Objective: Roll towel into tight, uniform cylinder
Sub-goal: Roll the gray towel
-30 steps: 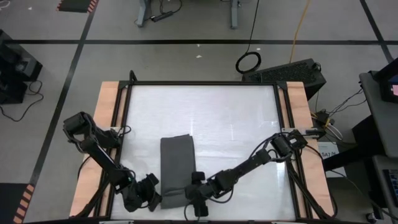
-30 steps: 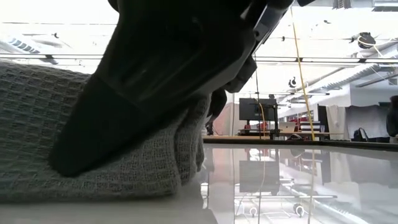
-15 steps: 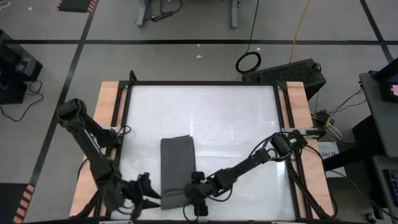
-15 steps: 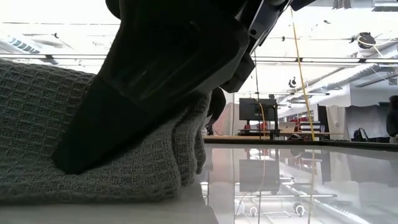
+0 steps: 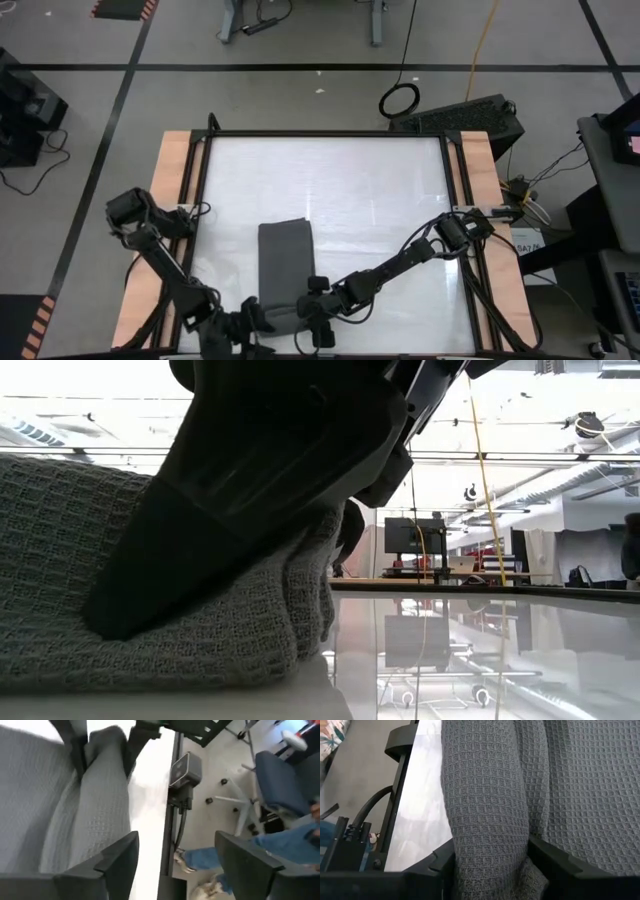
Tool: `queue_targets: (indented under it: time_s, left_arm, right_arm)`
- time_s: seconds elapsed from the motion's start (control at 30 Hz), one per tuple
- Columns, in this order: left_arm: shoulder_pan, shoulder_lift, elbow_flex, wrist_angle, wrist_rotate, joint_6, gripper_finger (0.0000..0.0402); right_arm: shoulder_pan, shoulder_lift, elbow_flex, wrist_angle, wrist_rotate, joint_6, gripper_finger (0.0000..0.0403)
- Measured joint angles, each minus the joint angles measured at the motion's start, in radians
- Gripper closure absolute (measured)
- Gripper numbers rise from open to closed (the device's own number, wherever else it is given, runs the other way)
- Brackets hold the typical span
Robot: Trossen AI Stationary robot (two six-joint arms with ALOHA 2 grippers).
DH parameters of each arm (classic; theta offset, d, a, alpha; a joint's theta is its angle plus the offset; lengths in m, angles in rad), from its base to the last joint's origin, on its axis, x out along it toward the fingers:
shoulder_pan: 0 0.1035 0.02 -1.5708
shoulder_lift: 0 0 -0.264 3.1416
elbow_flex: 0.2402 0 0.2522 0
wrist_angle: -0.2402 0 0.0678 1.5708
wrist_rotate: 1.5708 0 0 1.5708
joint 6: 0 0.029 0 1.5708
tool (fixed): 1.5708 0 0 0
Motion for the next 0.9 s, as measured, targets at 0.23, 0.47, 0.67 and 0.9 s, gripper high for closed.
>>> queue_targets:
  time_s: [0.23, 0.47, 0.67, 0.9]
  left_arm:
    - [-0.010, 0.033, 0.057, -0.160, -0.034, 0.137, 0.0134]
    - [-0.013, 0.117, 0.054, -0.277, -0.104, -0.006, 0.0140]
    - [-0.013, 0.136, 0.057, -0.321, -0.085, -0.075, 0.0187]
    - [-0.015, 0.140, 0.057, -0.317, -0.019, -0.103, 0.0309]
  right_arm:
    - [0.000, 0.000, 0.000, 0.001, -0.002, 0.000, 0.0218]
    - [0.000, 0.000, 0.000, 0.000, -0.002, 0.005, 0.0222]
    - [0.000, 0.001, -0.001, 0.000, -0.005, 0.010, 0.0267]
    - [-0.025, 0.001, -0.001, 0.006, -0.124, 0.036, 0.0348]
